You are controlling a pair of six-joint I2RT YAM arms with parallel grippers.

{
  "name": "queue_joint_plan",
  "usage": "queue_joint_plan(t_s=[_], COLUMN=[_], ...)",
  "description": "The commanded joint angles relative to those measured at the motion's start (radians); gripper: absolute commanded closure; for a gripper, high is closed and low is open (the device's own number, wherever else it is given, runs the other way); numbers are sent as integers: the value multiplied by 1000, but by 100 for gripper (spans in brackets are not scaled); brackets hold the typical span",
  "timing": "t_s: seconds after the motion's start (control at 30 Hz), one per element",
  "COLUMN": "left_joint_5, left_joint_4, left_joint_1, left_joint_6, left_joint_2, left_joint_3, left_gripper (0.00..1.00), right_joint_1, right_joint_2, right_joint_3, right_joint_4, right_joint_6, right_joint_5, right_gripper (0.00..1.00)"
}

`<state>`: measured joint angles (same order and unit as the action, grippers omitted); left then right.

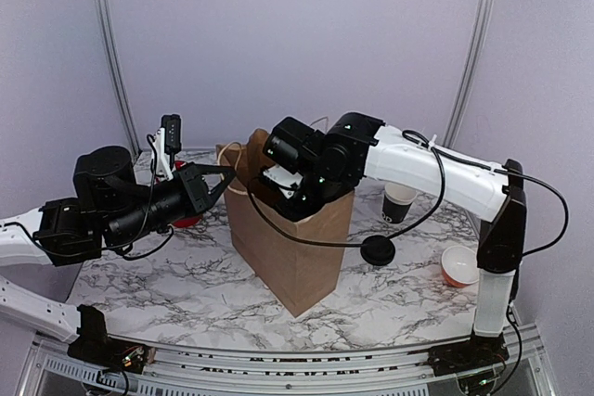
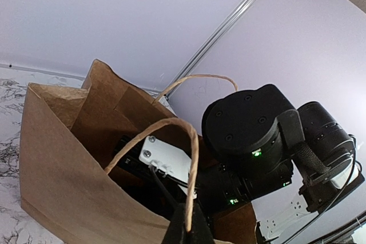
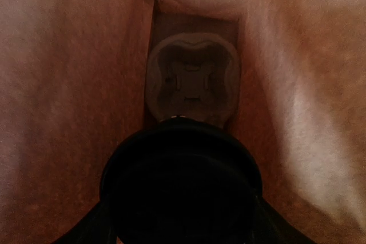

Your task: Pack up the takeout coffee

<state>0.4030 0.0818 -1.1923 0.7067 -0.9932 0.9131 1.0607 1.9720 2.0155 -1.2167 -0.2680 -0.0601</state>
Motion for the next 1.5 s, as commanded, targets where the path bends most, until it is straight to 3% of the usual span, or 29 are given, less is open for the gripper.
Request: queue_joint_plan(t_s=[0.0, 0.83, 1.47], left_joint_5=[14, 17, 92], left_joint_4=[34, 31, -95], left_joint_1=[-6, -6, -7], left_joint_6=[-11, -9, 47], left_joint_2=[27, 29, 139], left_joint_3=[-11, -11, -144], left_gripper=[100, 100, 100], right_joint_1=[-2, -2, -38], right_joint_2=[-13, -8, -35], right_joint_3=[-27, -228, -191], right_joint_4=[-5, 68, 31], right_joint_6=[8, 6, -14], right_joint_5=[17, 45, 67], right_gripper=[43, 43, 44])
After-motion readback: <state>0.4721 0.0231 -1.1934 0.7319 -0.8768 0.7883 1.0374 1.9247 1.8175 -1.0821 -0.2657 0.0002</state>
